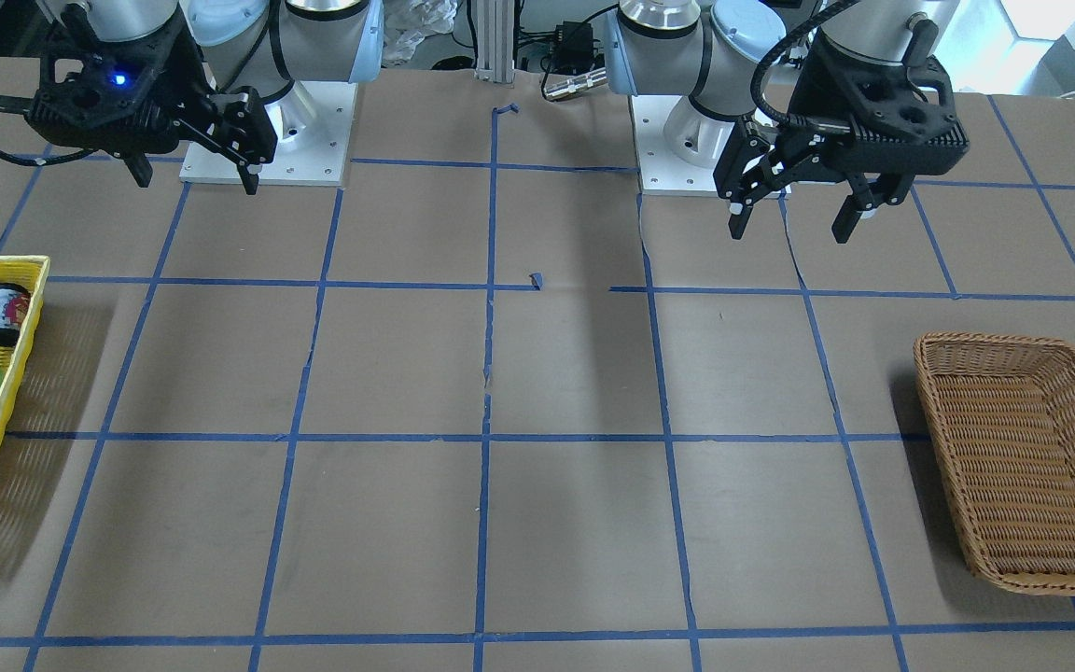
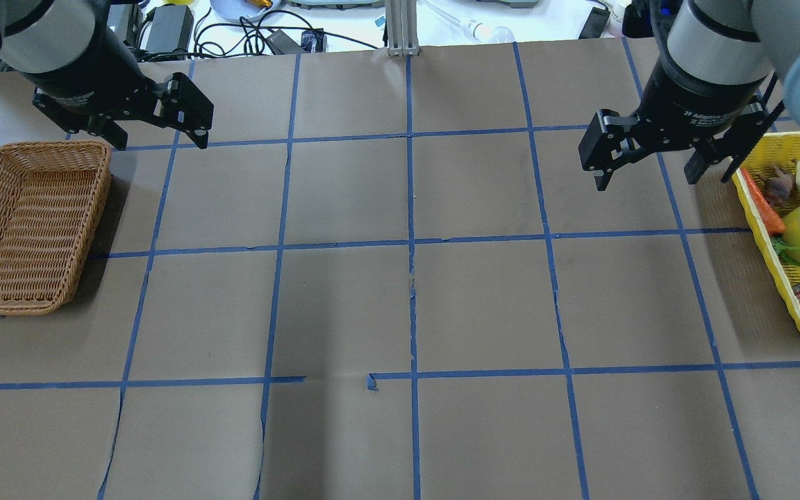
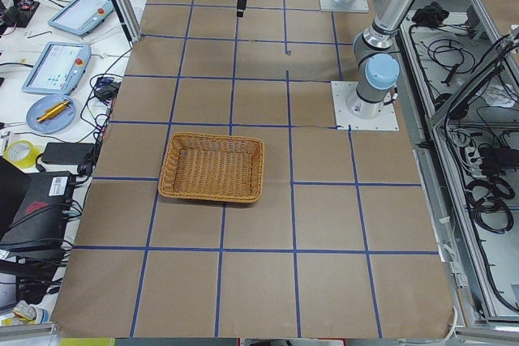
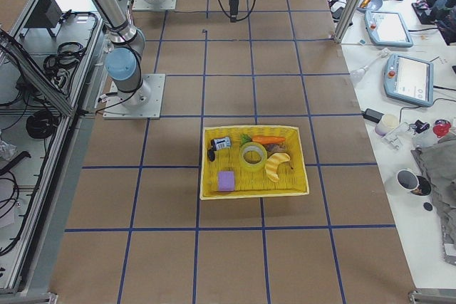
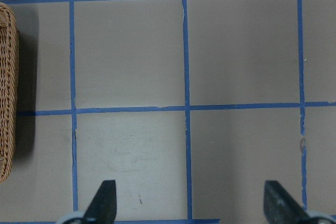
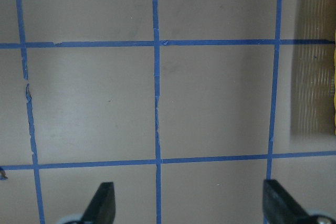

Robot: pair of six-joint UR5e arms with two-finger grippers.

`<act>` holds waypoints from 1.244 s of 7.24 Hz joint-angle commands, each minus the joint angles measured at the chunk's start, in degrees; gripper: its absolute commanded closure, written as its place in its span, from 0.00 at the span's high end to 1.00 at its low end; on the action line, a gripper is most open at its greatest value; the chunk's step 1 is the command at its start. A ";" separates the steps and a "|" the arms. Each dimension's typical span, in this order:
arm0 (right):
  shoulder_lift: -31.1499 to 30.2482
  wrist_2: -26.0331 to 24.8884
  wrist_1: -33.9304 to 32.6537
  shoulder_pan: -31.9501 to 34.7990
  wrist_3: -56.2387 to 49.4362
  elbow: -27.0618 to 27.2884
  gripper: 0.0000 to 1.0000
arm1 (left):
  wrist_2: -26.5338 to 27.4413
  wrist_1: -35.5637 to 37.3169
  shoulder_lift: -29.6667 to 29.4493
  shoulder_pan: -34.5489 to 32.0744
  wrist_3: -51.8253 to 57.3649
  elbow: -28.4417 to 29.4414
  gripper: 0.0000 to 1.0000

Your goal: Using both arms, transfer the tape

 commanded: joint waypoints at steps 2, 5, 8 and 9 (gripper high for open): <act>-0.03 -0.03 0.64 0.11 0.24 0.11 1.00 | 0.00 0.26 0.00 -0.09 -0.27 -0.47 1.00; 0.06 0.06 0.38 0.19 0.24 0.37 1.00 | 0.00 0.18 0.09 0.00 -0.27 -0.65 1.00; -0.03 -0.03 1.08 0.19 0.33 0.46 1.00 | 0.00 0.26 0.09 0.00 -0.09 -0.65 1.00; -0.03 -0.03 1.08 0.19 0.33 0.46 1.00 | 0.00 0.26 0.09 0.00 -0.09 -0.65 1.00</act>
